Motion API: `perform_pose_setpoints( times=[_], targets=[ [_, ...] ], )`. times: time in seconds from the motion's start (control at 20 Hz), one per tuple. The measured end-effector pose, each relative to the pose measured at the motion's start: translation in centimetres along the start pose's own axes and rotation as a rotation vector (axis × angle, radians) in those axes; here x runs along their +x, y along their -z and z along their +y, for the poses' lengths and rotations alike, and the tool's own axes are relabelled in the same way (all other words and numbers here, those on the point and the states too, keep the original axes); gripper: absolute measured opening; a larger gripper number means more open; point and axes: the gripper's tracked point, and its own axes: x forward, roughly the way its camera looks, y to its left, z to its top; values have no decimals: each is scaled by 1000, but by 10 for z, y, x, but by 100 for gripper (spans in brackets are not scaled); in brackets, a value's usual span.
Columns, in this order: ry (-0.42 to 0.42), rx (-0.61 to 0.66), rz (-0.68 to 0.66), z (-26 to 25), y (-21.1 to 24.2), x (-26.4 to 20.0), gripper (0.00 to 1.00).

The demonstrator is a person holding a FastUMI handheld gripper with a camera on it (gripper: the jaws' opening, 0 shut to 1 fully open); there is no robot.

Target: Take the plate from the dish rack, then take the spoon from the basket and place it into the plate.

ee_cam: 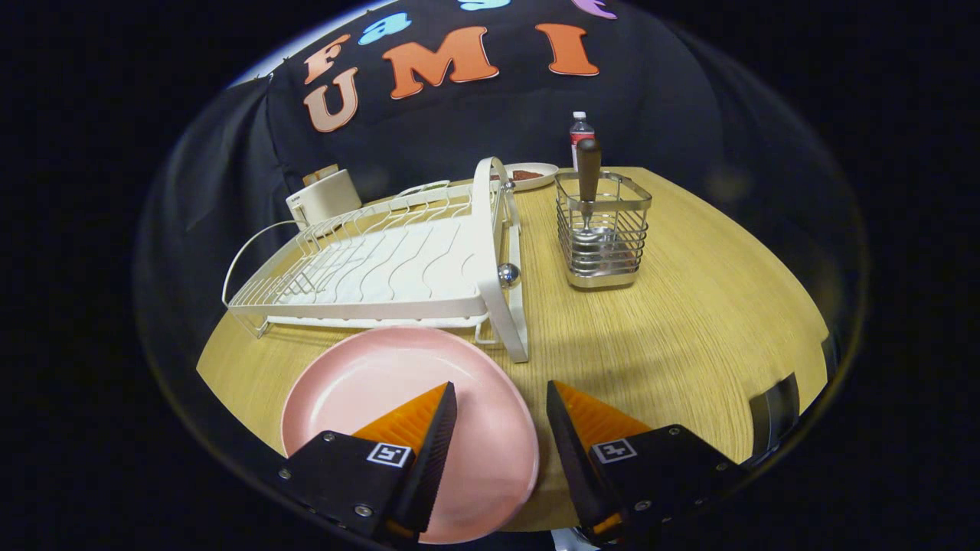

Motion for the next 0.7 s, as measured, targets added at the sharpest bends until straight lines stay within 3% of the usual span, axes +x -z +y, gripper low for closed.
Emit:
perform_pose_setpoints(
  times=[0.7],
  targets=[
    [84, -33, -333, -31, -108, -22, 73]
  ],
)
